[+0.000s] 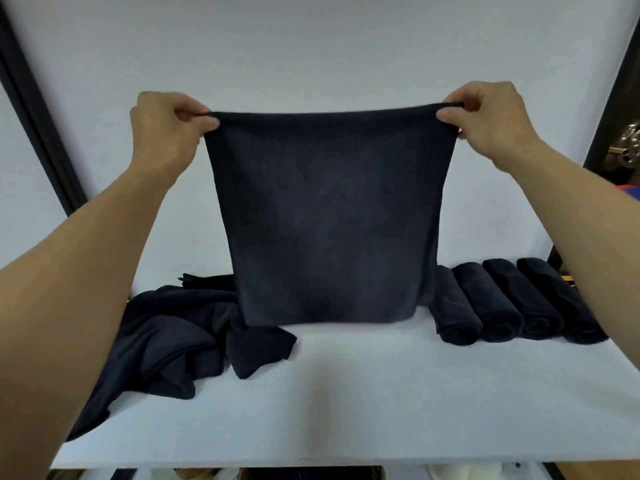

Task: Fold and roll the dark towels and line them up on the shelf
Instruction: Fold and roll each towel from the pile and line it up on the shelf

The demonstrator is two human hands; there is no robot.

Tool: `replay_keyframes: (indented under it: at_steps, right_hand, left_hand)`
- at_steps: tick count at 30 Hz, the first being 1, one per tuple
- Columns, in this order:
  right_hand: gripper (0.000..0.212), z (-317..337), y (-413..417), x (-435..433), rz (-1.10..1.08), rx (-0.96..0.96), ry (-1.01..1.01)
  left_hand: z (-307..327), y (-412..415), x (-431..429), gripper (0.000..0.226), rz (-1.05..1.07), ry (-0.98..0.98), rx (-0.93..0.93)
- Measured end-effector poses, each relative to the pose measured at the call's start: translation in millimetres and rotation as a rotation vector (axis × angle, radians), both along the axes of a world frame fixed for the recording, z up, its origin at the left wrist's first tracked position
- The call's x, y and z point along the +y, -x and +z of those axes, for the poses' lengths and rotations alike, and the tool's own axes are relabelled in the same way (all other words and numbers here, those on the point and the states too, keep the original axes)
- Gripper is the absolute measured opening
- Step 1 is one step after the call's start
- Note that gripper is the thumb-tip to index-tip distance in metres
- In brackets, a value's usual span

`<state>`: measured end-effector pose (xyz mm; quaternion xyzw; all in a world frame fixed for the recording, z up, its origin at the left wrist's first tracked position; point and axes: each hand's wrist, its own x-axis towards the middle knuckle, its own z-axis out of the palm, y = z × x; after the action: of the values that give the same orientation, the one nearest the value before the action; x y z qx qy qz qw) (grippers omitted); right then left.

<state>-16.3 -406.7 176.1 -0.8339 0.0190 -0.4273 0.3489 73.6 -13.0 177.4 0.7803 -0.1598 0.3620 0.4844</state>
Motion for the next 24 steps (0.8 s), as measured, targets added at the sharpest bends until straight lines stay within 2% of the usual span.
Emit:
replay_keyframes:
  at_steps: [3,7,10,15,18,21,24]
  right_hand:
    - [0.013,7,17,6,0.055,-0.065,-0.033]
    - [0.009,-8,72,17,0.200,-0.033,-0.116]
    - [0.009,-51,127,23,0.288,0.171,-0.111]
    - [0.014,-166,206,43,0.400,0.799,0.095]
    - [0.010,-215,233,57,0.478,1.091,0.148]
    - [0.008,-224,244,60,0.514,1.181,0.116]
    - [0.012,-209,236,53,0.465,1.031,0.043]
  left_hand:
    - [8,20,13,0.011,-0.060,0.072,0.003]
    - [-9,84,41,0.021,-0.295,0.092,0.067]
    - [-61,138,64,0.020,-0.371,-0.049,0.219]
    - [-194,212,94,0.017,-0.429,-0.294,0.687]
    - [-238,237,107,0.014,-0.465,-0.372,0.862]
    - [-242,242,118,0.014,-0.498,-0.409,0.900]
    - [-225,229,117,0.012,-0.483,-0.350,0.800]
